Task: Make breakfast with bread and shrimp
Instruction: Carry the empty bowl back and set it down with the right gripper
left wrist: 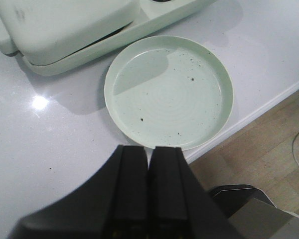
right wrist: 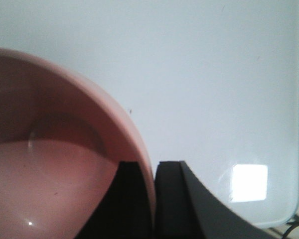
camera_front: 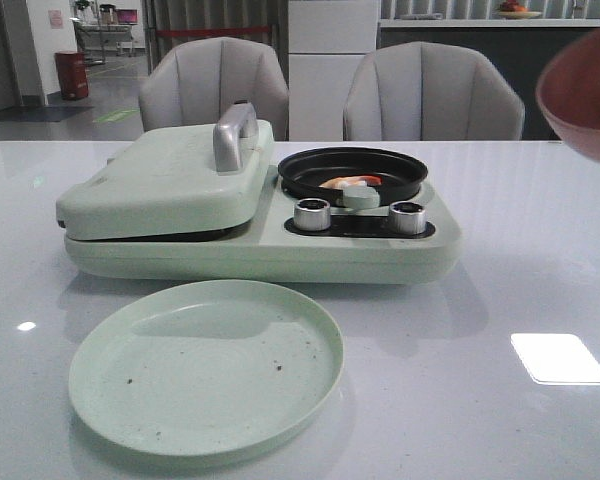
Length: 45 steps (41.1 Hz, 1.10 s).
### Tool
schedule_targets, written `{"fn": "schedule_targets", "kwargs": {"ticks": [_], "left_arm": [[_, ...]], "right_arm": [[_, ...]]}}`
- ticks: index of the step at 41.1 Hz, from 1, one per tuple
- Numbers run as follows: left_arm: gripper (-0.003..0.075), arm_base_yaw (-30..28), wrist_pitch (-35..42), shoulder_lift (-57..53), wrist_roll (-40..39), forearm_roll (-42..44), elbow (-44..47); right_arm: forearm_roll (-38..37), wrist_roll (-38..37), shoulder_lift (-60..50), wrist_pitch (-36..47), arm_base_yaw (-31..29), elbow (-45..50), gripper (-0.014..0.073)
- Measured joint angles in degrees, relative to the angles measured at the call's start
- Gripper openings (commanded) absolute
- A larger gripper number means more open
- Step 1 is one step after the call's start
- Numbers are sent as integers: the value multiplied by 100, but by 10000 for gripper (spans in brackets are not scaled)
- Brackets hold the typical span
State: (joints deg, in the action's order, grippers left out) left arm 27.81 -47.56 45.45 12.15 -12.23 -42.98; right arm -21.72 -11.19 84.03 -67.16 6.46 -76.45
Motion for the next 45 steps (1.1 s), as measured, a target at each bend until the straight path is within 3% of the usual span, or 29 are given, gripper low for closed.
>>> {"fn": "schedule_targets", "kwargs": {"ticks": [13, 22, 32, 35, 45], "left_arm": [[99, 0, 0, 0, 0, 0, 0], [99, 0, 0, 0, 0, 0, 0], [99, 0, 0, 0, -9, 0, 0], [99, 0, 0, 0, -9, 0, 0], [99, 0, 0, 0, -9, -4, 0]], "right_arm": [[2337, 1238, -31, 1590, -1705, 1770, 43], [3060, 1484, 488, 2525, -1866, 2158, 43], [3167, 1516, 1056, 2870, -1866, 2158, 62], [3176, 1516, 1166, 2896, -1866, 2158, 110], [3210, 1516, 1252, 2939, -1875, 2158, 440]]}}
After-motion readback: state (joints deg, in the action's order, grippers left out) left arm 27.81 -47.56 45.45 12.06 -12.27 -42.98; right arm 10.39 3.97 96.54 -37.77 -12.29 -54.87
